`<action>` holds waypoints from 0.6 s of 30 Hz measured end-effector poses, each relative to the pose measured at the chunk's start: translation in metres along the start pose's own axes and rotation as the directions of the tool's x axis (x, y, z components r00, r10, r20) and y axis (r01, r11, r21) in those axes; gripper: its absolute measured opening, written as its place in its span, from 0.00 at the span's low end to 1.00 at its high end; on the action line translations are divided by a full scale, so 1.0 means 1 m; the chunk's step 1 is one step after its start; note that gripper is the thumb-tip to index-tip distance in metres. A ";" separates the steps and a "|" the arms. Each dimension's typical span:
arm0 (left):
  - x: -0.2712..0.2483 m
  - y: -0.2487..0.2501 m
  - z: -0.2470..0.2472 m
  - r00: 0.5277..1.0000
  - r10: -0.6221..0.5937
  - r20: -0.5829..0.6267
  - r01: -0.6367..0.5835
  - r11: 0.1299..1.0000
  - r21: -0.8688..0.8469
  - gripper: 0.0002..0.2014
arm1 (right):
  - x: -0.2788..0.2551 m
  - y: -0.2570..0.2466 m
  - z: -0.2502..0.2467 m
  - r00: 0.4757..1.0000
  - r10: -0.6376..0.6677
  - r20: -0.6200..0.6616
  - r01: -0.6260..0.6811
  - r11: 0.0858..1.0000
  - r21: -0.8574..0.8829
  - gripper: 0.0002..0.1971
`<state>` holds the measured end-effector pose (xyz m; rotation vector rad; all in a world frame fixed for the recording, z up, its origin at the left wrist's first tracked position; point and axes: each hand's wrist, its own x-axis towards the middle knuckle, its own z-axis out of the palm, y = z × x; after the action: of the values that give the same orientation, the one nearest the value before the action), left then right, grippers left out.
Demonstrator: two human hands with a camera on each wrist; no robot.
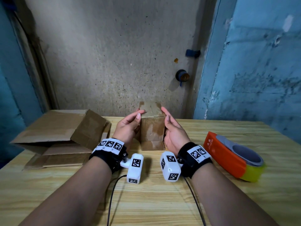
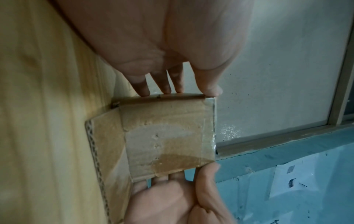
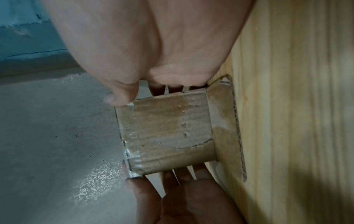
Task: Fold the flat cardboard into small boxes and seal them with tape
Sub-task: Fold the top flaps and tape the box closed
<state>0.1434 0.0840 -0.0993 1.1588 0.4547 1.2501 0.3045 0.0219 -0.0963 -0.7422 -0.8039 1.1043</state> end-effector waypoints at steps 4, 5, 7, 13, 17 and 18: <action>0.000 -0.001 0.000 1.000 0.013 0.021 -0.013 1.000 -0.014 0.27 | 0.001 -0.001 0.000 0.999 0.010 0.040 -0.010 1.000 0.008 0.21; 0.001 -0.001 -0.001 1.000 0.006 0.028 -0.006 1.000 -0.020 0.27 | 0.001 -0.001 -0.001 0.999 0.017 0.051 -0.018 1.000 0.006 0.22; 0.003 -0.002 -0.003 0.999 -0.008 0.041 0.009 1.000 -0.026 0.26 | 0.003 -0.001 -0.004 0.998 0.030 0.063 -0.030 1.000 0.000 0.25; 0.004 0.001 -0.001 0.999 -0.038 0.012 0.039 0.999 -0.027 0.15 | -0.004 -0.011 0.003 0.998 0.064 0.021 -0.064 0.998 0.013 0.24; 0.005 0.001 0.000 0.999 -0.045 -0.003 0.045 0.999 -0.011 0.12 | -0.006 -0.014 0.011 0.997 0.065 -0.037 -0.065 0.998 -0.001 0.18; 0.005 0.000 0.000 0.999 -0.040 -0.002 0.040 0.999 -0.001 0.12 | -0.005 -0.013 0.010 0.998 0.055 -0.043 -0.056 0.998 -0.005 0.19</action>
<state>0.1449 0.0881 -0.0977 1.1419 0.4768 1.2171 0.3002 0.0144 -0.0813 -0.7948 -0.7540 1.1322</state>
